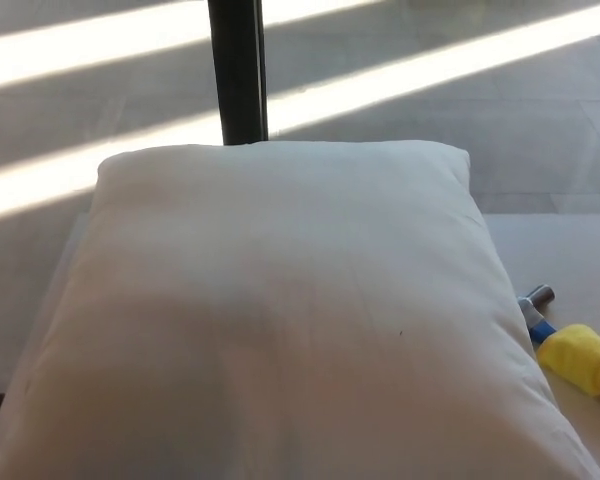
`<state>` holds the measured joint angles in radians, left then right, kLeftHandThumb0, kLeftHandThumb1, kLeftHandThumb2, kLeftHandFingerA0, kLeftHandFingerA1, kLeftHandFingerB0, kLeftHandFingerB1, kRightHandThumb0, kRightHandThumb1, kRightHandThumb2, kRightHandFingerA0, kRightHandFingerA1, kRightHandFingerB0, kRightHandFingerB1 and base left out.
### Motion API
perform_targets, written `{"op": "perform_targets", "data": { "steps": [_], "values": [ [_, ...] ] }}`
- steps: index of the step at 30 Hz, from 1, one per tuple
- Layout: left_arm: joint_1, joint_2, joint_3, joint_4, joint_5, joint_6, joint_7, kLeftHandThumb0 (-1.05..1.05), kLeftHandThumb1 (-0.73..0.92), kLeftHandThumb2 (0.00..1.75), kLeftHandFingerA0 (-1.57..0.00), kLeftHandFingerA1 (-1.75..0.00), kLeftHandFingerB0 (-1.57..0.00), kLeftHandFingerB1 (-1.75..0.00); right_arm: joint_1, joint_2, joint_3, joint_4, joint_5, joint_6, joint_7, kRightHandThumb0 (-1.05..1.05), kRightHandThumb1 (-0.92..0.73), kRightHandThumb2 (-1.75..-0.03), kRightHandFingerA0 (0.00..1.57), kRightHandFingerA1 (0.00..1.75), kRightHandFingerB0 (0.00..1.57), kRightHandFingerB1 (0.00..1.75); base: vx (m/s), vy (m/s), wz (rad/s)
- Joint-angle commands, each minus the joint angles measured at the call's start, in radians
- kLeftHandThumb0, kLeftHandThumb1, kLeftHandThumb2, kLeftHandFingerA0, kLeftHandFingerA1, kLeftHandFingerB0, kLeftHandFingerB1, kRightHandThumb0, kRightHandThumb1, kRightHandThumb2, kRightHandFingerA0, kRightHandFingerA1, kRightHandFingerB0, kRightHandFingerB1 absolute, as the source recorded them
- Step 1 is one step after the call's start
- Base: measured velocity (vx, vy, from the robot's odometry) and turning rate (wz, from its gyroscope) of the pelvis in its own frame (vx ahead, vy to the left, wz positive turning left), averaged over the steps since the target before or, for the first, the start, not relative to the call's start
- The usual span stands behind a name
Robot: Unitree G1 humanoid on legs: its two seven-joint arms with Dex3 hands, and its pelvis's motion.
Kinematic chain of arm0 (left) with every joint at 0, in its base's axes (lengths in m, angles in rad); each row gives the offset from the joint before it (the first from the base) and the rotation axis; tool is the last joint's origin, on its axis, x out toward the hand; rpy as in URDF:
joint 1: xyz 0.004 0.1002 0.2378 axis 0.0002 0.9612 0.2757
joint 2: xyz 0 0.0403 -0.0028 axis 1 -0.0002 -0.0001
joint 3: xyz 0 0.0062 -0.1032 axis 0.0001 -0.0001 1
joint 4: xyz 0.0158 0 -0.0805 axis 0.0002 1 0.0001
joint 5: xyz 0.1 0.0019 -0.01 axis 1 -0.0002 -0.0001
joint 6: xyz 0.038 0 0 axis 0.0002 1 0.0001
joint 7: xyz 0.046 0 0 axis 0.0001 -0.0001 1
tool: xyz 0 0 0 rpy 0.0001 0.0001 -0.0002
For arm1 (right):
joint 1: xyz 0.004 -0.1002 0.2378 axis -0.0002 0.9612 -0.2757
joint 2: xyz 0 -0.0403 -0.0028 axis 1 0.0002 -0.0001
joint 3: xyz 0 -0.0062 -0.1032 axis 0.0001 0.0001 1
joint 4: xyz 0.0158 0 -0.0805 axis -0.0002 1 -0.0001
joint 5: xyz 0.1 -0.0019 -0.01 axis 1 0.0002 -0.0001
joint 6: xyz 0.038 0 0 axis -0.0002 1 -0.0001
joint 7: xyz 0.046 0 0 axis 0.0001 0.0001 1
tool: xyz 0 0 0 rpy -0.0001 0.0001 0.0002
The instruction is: A hammer is kept on the right hand side and a pillow is kept on the left hand side on the desk infront of the robot and the robot uses its right hand to pick up the hammer and makes a downward swinging motion to hit the pillow
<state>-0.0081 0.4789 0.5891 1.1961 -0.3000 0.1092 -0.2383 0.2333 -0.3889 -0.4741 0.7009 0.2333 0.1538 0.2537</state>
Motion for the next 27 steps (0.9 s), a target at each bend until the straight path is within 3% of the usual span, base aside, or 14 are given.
{"op": "perform_targets", "data": {
  "steps": [1,2,7,8,10,17,18,19,20,21,22,23,26,27],
  "values": [
    [-0.028,0.035,0.058,0.000,-0.071,-0.002,-0.018,-0.63,0.71,0.60,-0.38,-0.54,-0.33,-0.41,-0.109,-0.023,-0.281,-0.067,0.219,0.178,-0.243,-0.62,-0.55,-0.86,0.17,0.53,0.06,0.53,0.00,0.000,0.00],
    [-0.043,0.039,0.064,-0.001,-0.077,0.008,-0.032,-0.62,0.70,0.61,-0.37,-0.48,-0.33,-0.39,-0.154,-0.028,-0.319,-0.053,0.237,0.146,-0.262,-0.55,-0.74,-0.63,0.17,0.49,0.04,0.43,0.00,0.000,0.00],
    [-0.075,0.028,0.077,-0.040,-0.093,0.031,-0.037,-0.64,0.66,0.62,-0.38,-0.52,-0.34,-0.42,-0.268,-0.006,-0.424,-0.125,0.266,0.100,-0.324,-0.55,-0.68,-0.61,0.14,0.53,0.15,0.54,0.00,0.000,0.00],
    [-0.083,0.026,0.074,-0.047,-0.094,0.037,-0.057,-0.62,0.53,0.95,-0.38,-0.62,-0.25,-0.52,-0.303,-0.028,-0.396,-0.156,0.202,0.109,-0.378,-0.66,-0.52,-0.86,0.04,0.46,0.14,0.52,0.00,0.000,0.00],
    [-0.100,0.015,0.074,-0.042,-0.095,0.035,-0.055,-0.61,0.67,0.60,-0.43,-0.54,-0.44,-0.45,-0.348,-0.024,-0.422,-0.250,0.218,0.164,-0.422,-0.65,-0.69,-0.60,0.03,0.34,0.16,0.43,0.00,0.000,0.00],
    [-0.119,0.010,0.097,-0.094,-0.117,0.053,-0.026,-0.60,0.56,0.96,-0.39,-0.64,-0.28,-0.53,-0.523,-0.025,-0.462,-0.309,0.207,0.125,-0.516,-0.86,-0.48,-0.92,0.02,0.30,0.12,0.62,0.00,0.000,0.00],
    [-0.125,0.013,0.098,-0.086,-0.112,0.036,-0.022,-0.59,0.73,0.62,-0.41,-0.57,-0.37,-0.43,-0.538,-0.031,-0.452,-0.324,0.181,0.134,-0.538,-0.95,-0.63,-0.64,0.00,0.40,0.11,0.68,0.00,0.000,0.00],
    [-0.140,0.020,0.107,-0.077,-0.116,0.024,-0.011,-0.58,0.75,0.62,-0.39,-0.53,-0.36,-0.41,-0.542,-0.041,-0.409,-0.342,0.114,0.141,-0.560,-1.05,-0.71,-0.63,0.00,0.56,0.11,0.76,0.00,0.000,0.00],
    [-0.153,0.024,0.118,-0.079,-0.124,0.019,-0.003,-0.57,0.75,0.62,-0.36,-0.52,-0.35,-0.41,-0.534,-0.034,-0.374,-0.388,0.073,0.141,-0.558,-1.05,-0.62,-1.10,0.00,0.55,0.14,0.71,0.00,0.000,0.00],
    [-0.166,0.025,0.123,-0.080,-0.125,0.017,0.018,-0.56,0.57,0.98,-0.39,-0.62,-0.27,-0.52,-0.528,-0.030,-0.352,-0.400,0.050,0.110,-0.541,-1.05,-0.51,-0.95,0.01,0.75,0.13,0.72,0.00,0.000,0.00],
    [-0.172,0.027,0.123,-0.080,-0.122,0.015,0.025,-0.61,0.71,0.64,-0.39,-0.50,-0.35,-0.40,-0.528,-0.026,-0.337,-0.408,0.033,0.093,-0.540,-1.05,-0.72,-0.67,0.00,0.97,0.14,0.84,0.00,0.000,0.00],
    [-0.177,0.029,0.122,-0.079,-0.120,0.012,0.020,-0.61,0.70,0.64,-0.38,-0.51,-0.34,-0.41,-0.530,-0.014,-0.321,-0.437,0.016,0.087,-0.550,-1.05,-0.56,-1.10,0.06,0.83,0.16,0.77,0.00,0.000,0.00],
    [-0.186,0.017,0.134,-0.083,-0.130,0.020,0.023,-0.58,0.72,0.62,-0.39,-0.51,-0.34,-0.41,-0.511,0.019,-0.251,-0.556,-0.048,0.090,-0.566,-0.62,-0.12,-0.93,0.15,0.76,0.17,0.71,0.00,0.000,0.00],
    [-0.179,0.005,0.132,-0.093,-0.129,0.016,0.018,-0.58,0.58,0.98,-0.38,-0.63,-0.28,-0.54,-0.503,0.036,-0.227,-0.606,-0.060,0.093,-0.569,-0.69,-0.12,-0.92,0.21,0.80,0.17,0.71,0.00,0.000,0.00]
  ]
}}
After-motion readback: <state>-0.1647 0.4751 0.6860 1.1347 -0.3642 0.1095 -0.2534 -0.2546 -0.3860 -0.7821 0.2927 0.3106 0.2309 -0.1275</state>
